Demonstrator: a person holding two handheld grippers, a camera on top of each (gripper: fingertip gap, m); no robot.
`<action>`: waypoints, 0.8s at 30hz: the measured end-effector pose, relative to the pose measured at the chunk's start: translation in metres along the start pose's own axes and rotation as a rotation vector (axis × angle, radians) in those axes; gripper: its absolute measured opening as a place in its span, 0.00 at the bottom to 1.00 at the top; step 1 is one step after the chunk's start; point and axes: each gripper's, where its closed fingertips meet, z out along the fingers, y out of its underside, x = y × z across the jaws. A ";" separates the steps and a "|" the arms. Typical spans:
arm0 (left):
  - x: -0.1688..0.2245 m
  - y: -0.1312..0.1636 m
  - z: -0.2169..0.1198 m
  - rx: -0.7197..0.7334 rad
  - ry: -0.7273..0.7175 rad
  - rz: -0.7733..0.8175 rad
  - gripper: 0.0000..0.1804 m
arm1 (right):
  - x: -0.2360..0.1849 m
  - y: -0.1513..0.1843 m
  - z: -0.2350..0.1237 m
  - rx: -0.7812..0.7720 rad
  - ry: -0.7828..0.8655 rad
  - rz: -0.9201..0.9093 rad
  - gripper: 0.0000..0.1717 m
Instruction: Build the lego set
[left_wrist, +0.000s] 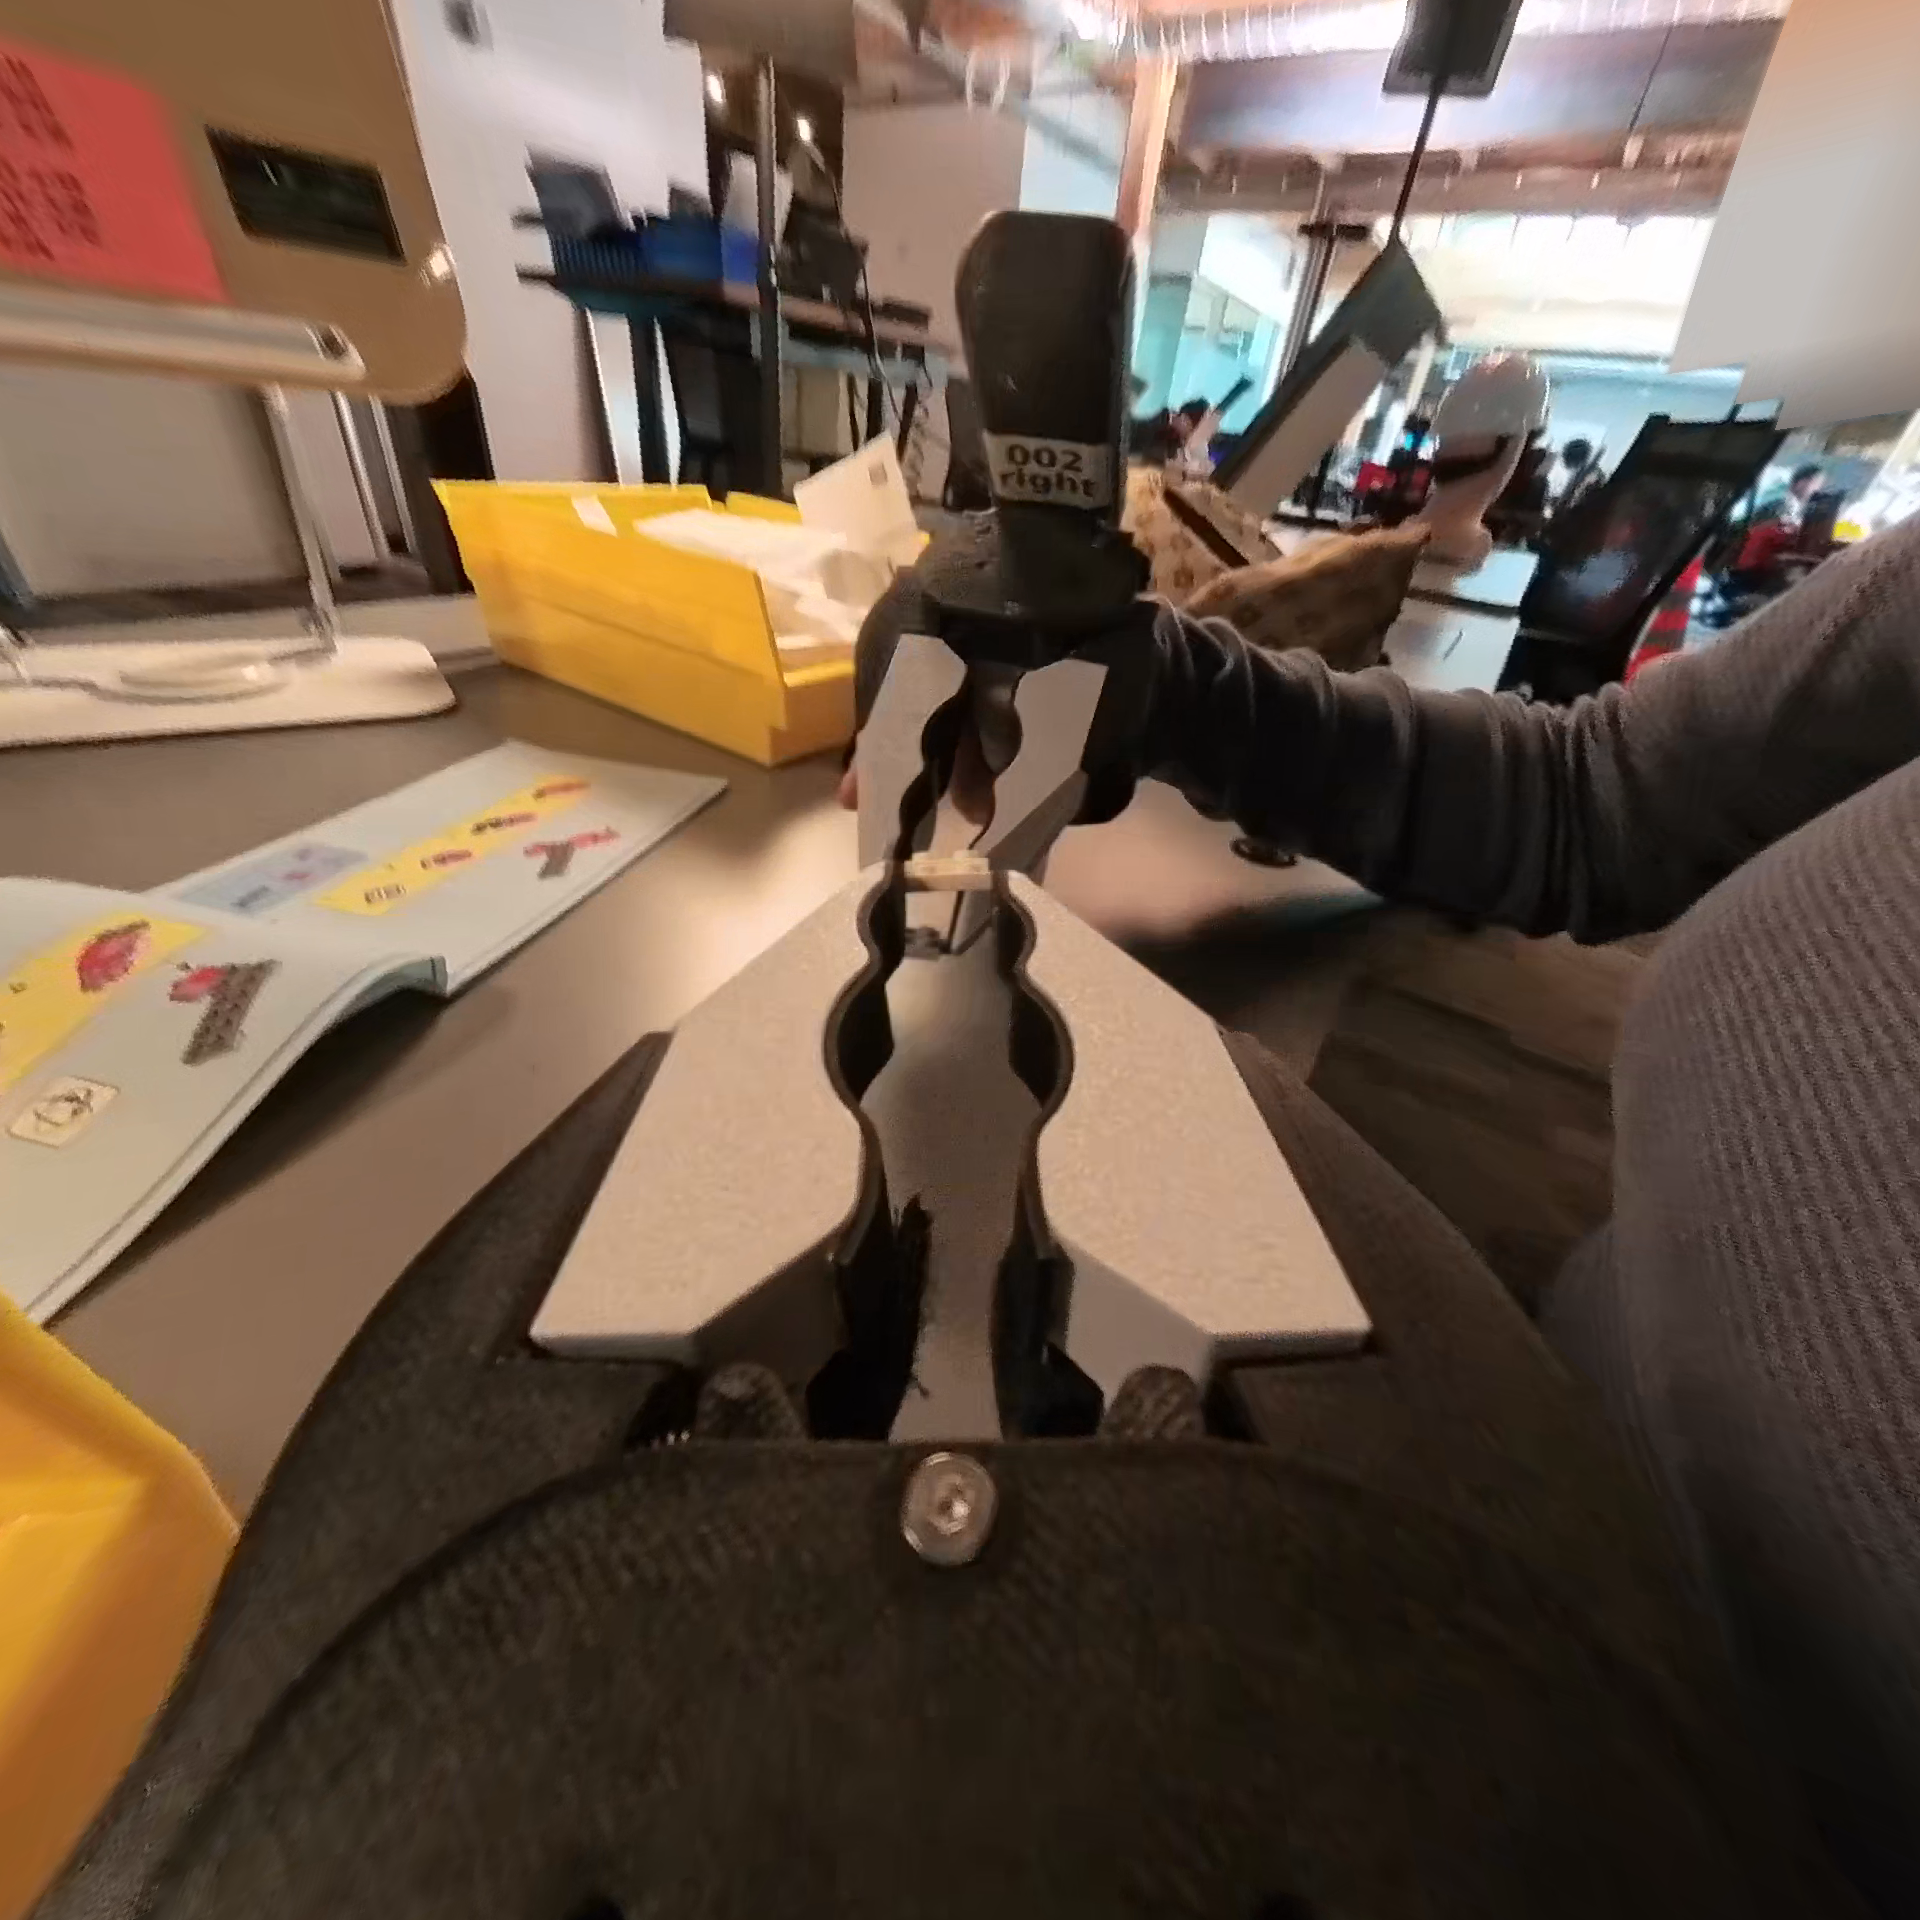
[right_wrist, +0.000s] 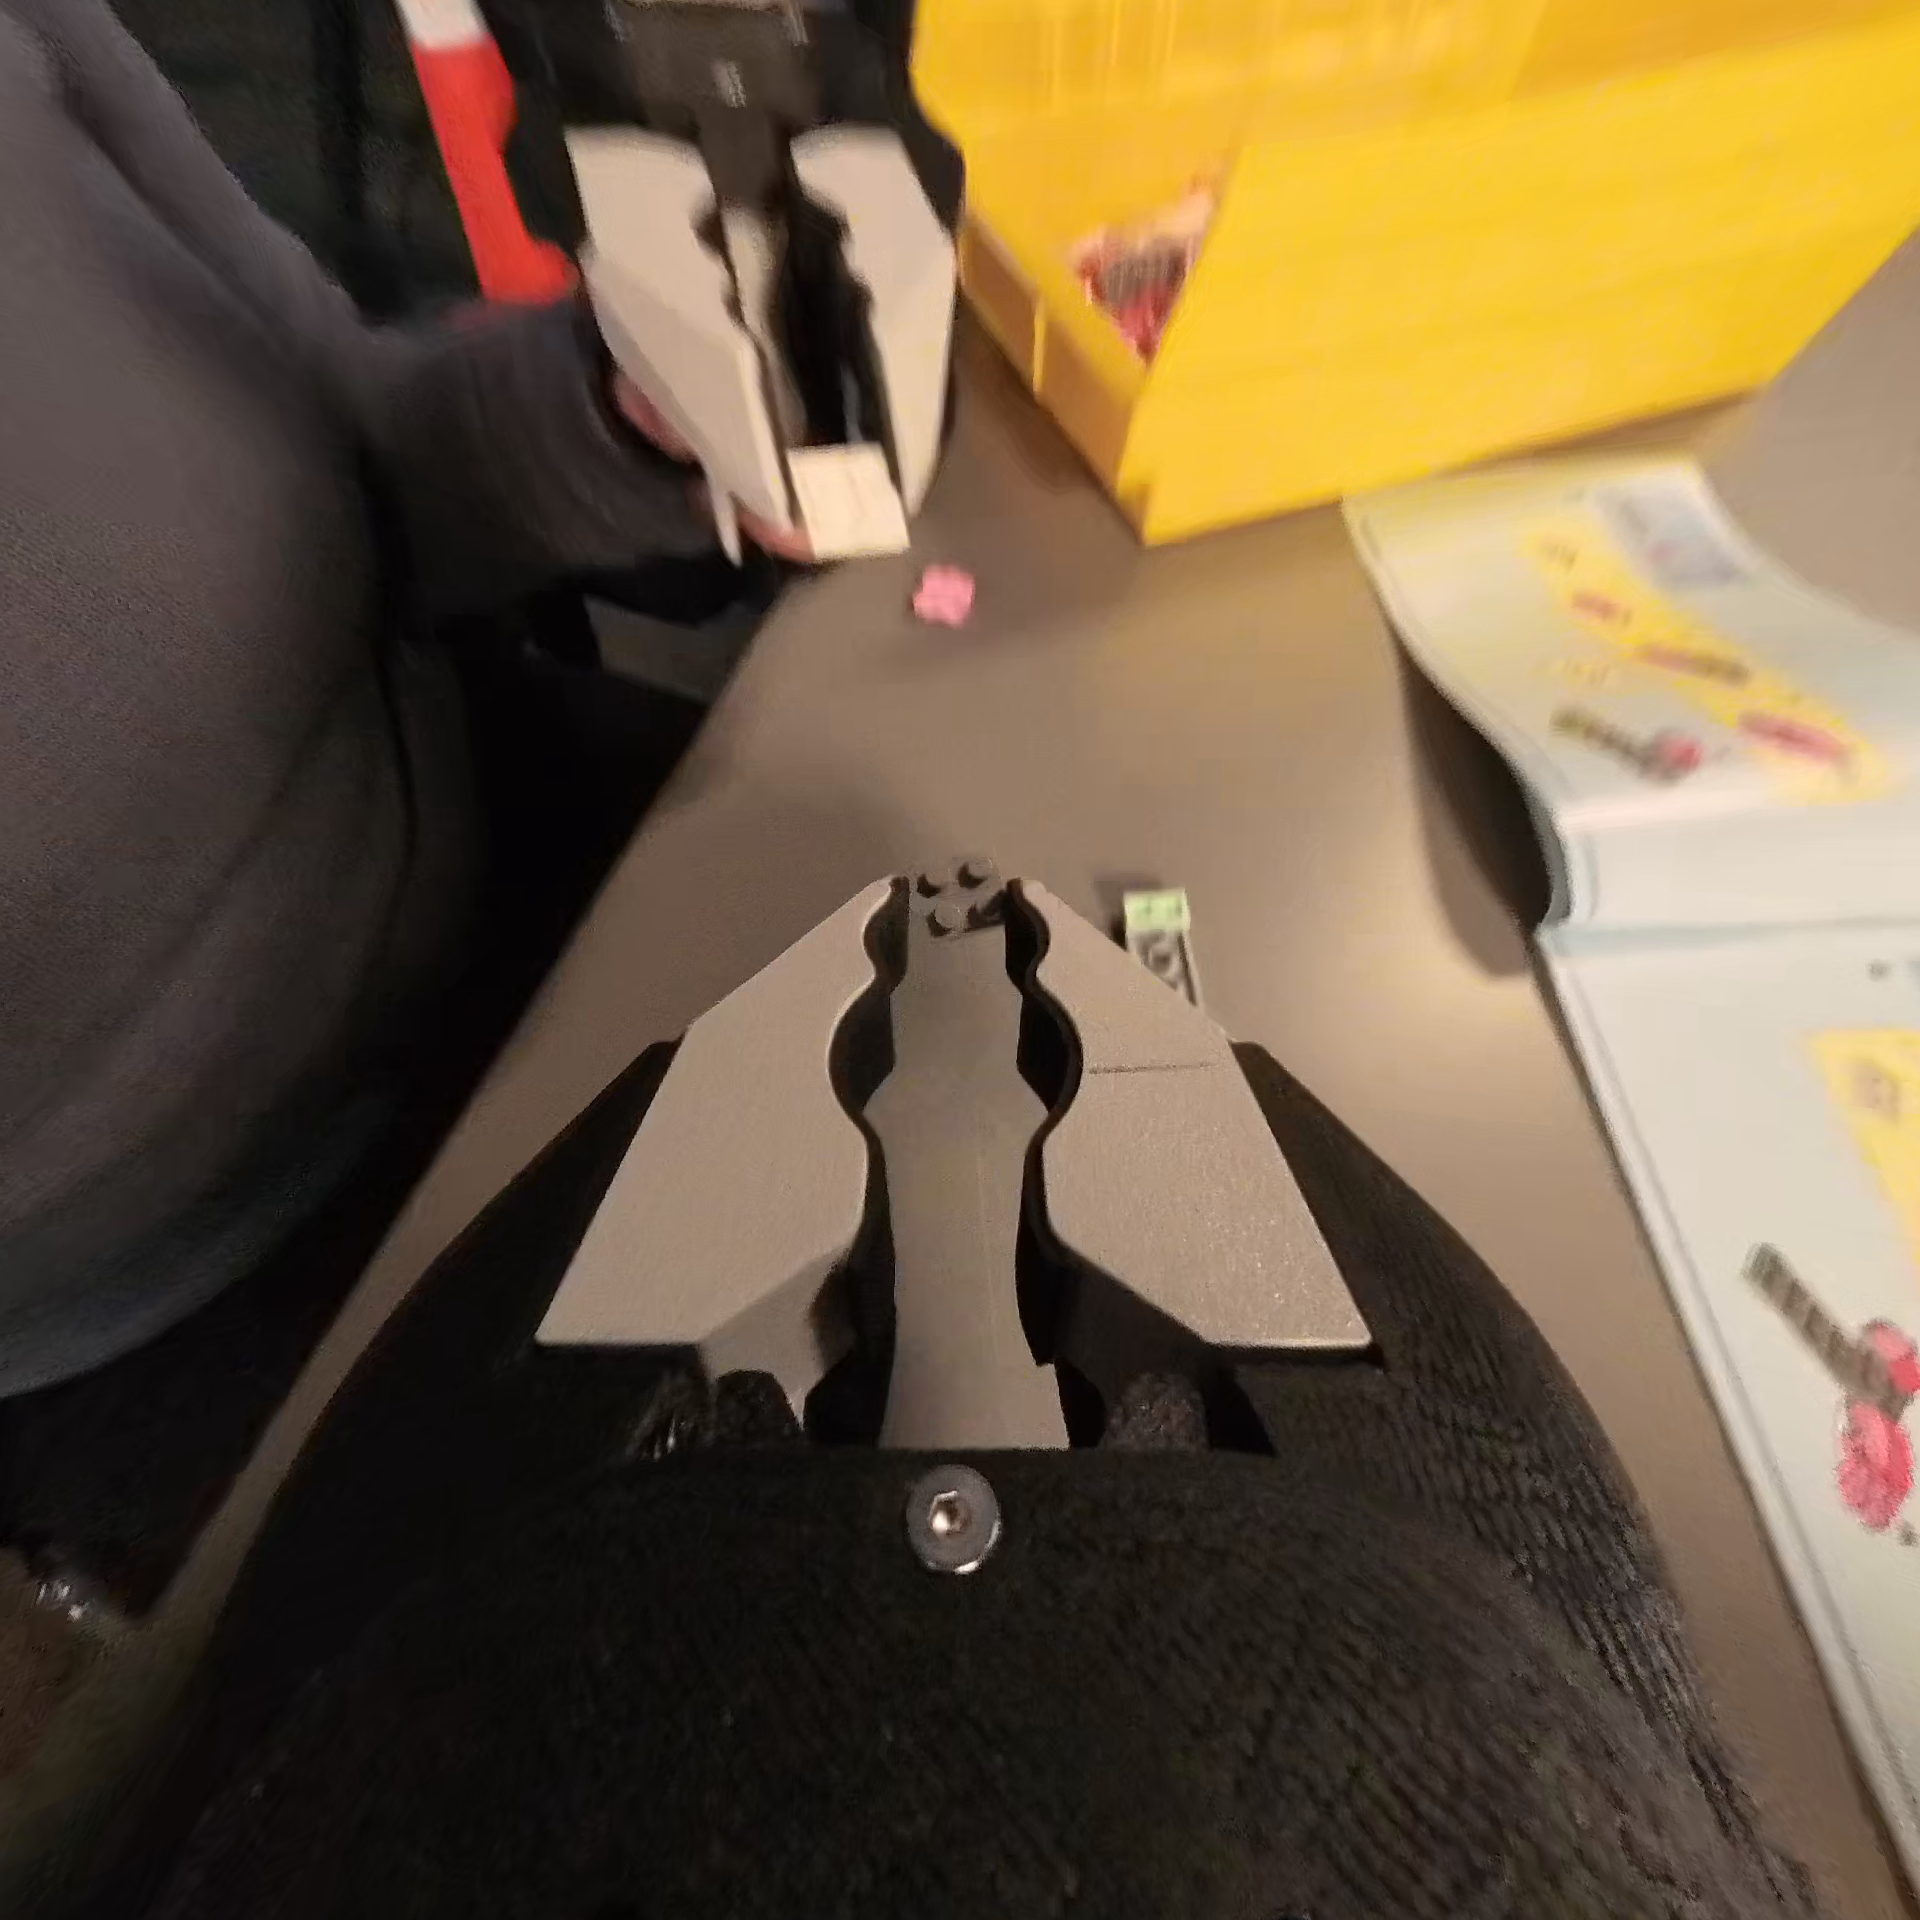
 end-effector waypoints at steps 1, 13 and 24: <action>0.000 -0.003 0.001 0.023 -0.009 0.017 0.08 | -0.002 -0.014 -0.003 0.038 -0.006 -0.018 0.10; 0.011 -0.018 0.008 0.127 -0.021 0.105 0.08 | -0.022 -0.072 -0.012 0.068 -0.111 -0.102 0.10; -0.001 0.010 0.015 -0.076 -0.038 0.024 0.08 | -0.015 -0.042 0.000 0.031 -0.067 -0.047 0.09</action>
